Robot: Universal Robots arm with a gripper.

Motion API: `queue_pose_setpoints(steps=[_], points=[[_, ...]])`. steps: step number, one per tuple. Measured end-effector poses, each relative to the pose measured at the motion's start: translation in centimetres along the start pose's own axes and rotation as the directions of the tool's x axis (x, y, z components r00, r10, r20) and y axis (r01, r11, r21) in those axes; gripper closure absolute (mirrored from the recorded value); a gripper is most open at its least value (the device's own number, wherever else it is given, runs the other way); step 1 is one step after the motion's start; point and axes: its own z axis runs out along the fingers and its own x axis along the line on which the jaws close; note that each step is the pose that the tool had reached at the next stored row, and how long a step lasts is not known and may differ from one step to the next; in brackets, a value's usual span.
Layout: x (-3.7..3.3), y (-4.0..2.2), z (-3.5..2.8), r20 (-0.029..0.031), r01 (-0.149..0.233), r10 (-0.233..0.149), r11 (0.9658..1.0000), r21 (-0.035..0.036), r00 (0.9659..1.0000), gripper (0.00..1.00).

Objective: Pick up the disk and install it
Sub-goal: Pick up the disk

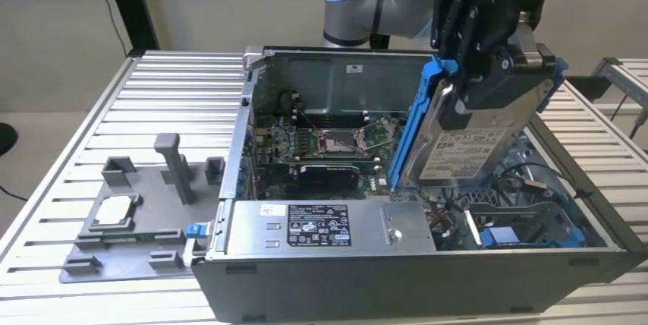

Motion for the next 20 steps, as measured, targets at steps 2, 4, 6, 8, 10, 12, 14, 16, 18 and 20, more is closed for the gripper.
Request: queue_pose_setpoints(steps=[2,4,6,8,10,12,14,16,18,20], points=[[0.57,-0.07,0.01,0.0004,0.000,0.000,1.0000,0.0001,1.0000,1.00],[1.18,-0.14,0.02,0.0006,0.000,0.000,1.0000,0.0001,1.0000,1.00],[1.72,-0.33,0.04,0.0005,0.000,0.000,1.0000,0.0000,1.0000,1.00],[2.09,-0.77,0.09,0.0005,0.000,0.000,1.0000,0.0001,1.0000,1.00],[2.36,-1.35,0.16,0.0005,0.000,0.000,1.0000,0.0000,1.0000,1.00],[2.63,-1.97,0.22,0.0005,0.000,0.000,1.0000,0.0000,1.0000,1.00],[2.89,-2.60,0.29,0.0005,0.000,0.000,1.0000,0.0000,1.0000,1.00],[3.15,-3.30,0.38,0.0005,0.000,0.000,1.0000,0.0000,1.0000,1.00],[3.40,-4.00,0.47,0.0005,0.000,0.000,1.0000,0.0000,1.0000,1.00],[3.62,-4.92,0.56,0.0005,0.000,0.000,1.0000,0.0000,1.0000,1.00]])
